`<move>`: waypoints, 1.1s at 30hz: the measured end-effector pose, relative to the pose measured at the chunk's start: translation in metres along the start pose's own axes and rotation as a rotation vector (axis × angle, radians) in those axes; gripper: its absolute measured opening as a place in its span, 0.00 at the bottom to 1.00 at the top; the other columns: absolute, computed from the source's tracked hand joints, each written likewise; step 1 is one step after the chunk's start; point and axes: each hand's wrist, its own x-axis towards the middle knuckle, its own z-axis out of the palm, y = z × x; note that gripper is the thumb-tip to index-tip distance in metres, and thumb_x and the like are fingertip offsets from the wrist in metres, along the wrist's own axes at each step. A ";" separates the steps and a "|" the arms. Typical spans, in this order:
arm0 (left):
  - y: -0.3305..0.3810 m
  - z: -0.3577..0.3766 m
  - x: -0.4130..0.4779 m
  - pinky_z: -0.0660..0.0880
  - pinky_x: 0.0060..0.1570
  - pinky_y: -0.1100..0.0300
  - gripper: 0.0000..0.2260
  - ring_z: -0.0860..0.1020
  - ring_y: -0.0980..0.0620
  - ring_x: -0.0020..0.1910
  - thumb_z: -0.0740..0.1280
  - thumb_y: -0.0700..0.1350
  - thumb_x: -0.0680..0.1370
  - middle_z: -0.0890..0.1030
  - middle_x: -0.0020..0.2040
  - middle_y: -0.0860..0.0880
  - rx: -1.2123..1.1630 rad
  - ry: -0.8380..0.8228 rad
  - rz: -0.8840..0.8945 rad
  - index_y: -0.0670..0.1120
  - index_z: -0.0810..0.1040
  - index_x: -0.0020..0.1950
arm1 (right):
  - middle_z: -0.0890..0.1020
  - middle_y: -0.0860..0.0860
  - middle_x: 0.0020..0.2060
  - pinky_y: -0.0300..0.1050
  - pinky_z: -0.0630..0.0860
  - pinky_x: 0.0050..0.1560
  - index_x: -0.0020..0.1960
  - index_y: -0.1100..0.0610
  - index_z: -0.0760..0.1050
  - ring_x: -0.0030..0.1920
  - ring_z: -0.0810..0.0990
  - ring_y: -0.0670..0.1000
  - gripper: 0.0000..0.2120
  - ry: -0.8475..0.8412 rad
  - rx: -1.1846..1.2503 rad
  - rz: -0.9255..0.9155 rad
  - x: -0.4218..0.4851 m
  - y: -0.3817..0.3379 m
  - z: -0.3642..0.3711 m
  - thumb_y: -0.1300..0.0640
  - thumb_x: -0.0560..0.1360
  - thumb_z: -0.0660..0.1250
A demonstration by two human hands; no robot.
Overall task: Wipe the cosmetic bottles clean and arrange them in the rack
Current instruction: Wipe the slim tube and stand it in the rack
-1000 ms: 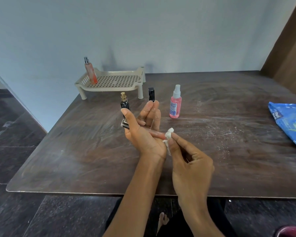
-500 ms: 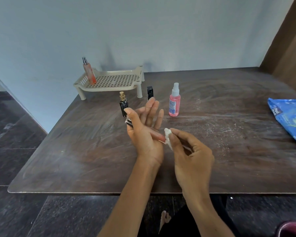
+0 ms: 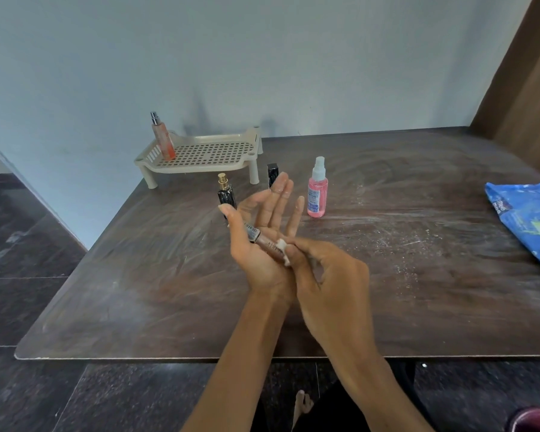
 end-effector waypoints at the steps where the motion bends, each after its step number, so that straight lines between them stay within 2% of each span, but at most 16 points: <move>1: -0.001 -0.002 0.000 0.74 0.64 0.41 0.26 0.78 0.40 0.66 0.50 0.61 0.82 0.82 0.60 0.36 -0.013 -0.004 0.009 0.40 0.75 0.48 | 0.85 0.40 0.44 0.43 0.80 0.49 0.56 0.46 0.83 0.46 0.82 0.41 0.09 -0.009 -0.045 0.008 -0.003 0.004 -0.003 0.50 0.79 0.66; 5: -0.008 -0.009 -0.004 0.71 0.67 0.40 0.28 0.77 0.38 0.66 0.50 0.61 0.82 0.81 0.61 0.35 0.018 -0.047 0.012 0.39 0.76 0.46 | 0.84 0.41 0.41 0.45 0.78 0.46 0.54 0.45 0.83 0.45 0.81 0.43 0.09 -0.064 -0.151 -0.001 -0.006 0.009 -0.007 0.50 0.80 0.64; 8: -0.018 -0.010 -0.008 0.68 0.70 0.39 0.31 0.79 0.39 0.64 0.49 0.62 0.82 0.81 0.59 0.35 0.108 -0.119 -0.046 0.36 0.76 0.52 | 0.84 0.42 0.41 0.43 0.77 0.47 0.54 0.45 0.83 0.45 0.81 0.44 0.09 -0.045 -0.100 -0.032 0.004 -0.005 -0.002 0.53 0.79 0.65; 11: -0.018 -0.005 -0.008 0.69 0.69 0.43 0.33 0.80 0.42 0.62 0.48 0.63 0.82 0.80 0.62 0.35 0.155 -0.171 -0.081 0.36 0.76 0.60 | 0.86 0.43 0.44 0.37 0.76 0.51 0.52 0.50 0.84 0.47 0.81 0.42 0.08 0.020 -0.054 -0.087 0.015 -0.018 0.003 0.54 0.78 0.66; 12: -0.014 -0.003 -0.007 0.70 0.69 0.44 0.33 0.80 0.43 0.63 0.48 0.63 0.82 0.80 0.62 0.36 0.173 -0.164 -0.066 0.36 0.76 0.60 | 0.86 0.42 0.45 0.38 0.77 0.52 0.53 0.50 0.84 0.48 0.82 0.41 0.08 0.008 -0.017 -0.076 0.017 -0.019 0.003 0.55 0.78 0.67; 15: 0.001 0.004 0.000 0.71 0.68 0.43 0.31 0.78 0.42 0.66 0.47 0.60 0.82 0.81 0.63 0.38 0.188 -0.133 0.018 0.35 0.77 0.56 | 0.86 0.42 0.43 0.44 0.80 0.48 0.54 0.48 0.84 0.45 0.83 0.41 0.08 -0.047 0.067 -0.023 0.015 -0.011 -0.002 0.55 0.78 0.69; 18: 0.012 0.007 0.006 0.72 0.66 0.44 0.29 0.79 0.42 0.65 0.49 0.60 0.82 0.83 0.60 0.40 0.172 -0.057 0.058 0.39 0.78 0.47 | 0.86 0.41 0.41 0.41 0.80 0.47 0.51 0.45 0.84 0.44 0.83 0.40 0.07 -0.095 0.124 0.093 0.004 -0.002 -0.013 0.54 0.77 0.69; 20: 0.015 0.008 0.008 0.75 0.62 0.48 0.29 0.81 0.43 0.62 0.47 0.60 0.83 0.84 0.57 0.41 0.178 -0.011 0.069 0.40 0.76 0.42 | 0.87 0.41 0.42 0.37 0.80 0.47 0.50 0.45 0.83 0.45 0.84 0.40 0.07 -0.125 0.321 0.240 -0.002 0.001 -0.017 0.55 0.77 0.69; 24: 0.014 0.010 0.010 0.76 0.55 0.53 0.28 0.84 0.45 0.55 0.47 0.61 0.83 0.86 0.52 0.41 0.171 0.061 0.088 0.43 0.68 0.35 | 0.87 0.48 0.44 0.32 0.79 0.44 0.51 0.55 0.84 0.46 0.86 0.46 0.07 -0.096 0.689 0.476 -0.006 -0.001 -0.015 0.60 0.77 0.69; 26: 0.010 0.007 0.011 0.78 0.52 0.52 0.25 0.85 0.43 0.52 0.48 0.61 0.83 0.86 0.50 0.40 0.291 0.061 0.110 0.45 0.67 0.35 | 0.87 0.53 0.45 0.36 0.81 0.47 0.52 0.59 0.84 0.46 0.86 0.48 0.07 -0.063 0.826 0.563 -0.006 -0.001 -0.012 0.60 0.75 0.70; 29: 0.002 -0.001 0.007 0.78 0.47 0.44 0.24 0.84 0.40 0.48 0.51 0.63 0.82 0.86 0.50 0.40 0.656 -0.027 0.157 0.46 0.71 0.40 | 0.87 0.56 0.45 0.39 0.82 0.50 0.52 0.62 0.83 0.45 0.86 0.49 0.08 -0.073 0.930 0.647 -0.007 0.000 -0.008 0.62 0.74 0.70; 31: 0.002 -0.005 0.005 0.79 0.44 0.49 0.24 0.84 0.44 0.48 0.54 0.65 0.78 0.86 0.51 0.45 0.829 -0.078 0.171 0.45 0.74 0.47 | 0.87 0.56 0.45 0.41 0.82 0.51 0.53 0.62 0.83 0.47 0.86 0.50 0.09 -0.054 0.925 0.662 -0.007 0.000 -0.006 0.62 0.74 0.70; 33: 0.007 -0.010 0.002 0.80 0.46 0.54 0.22 0.83 0.50 0.48 0.58 0.64 0.78 0.85 0.52 0.51 0.926 -0.105 0.169 0.47 0.75 0.54 | 0.87 0.56 0.46 0.44 0.82 0.54 0.53 0.62 0.83 0.49 0.86 0.51 0.09 0.002 0.900 0.655 -0.005 0.001 -0.004 0.62 0.74 0.71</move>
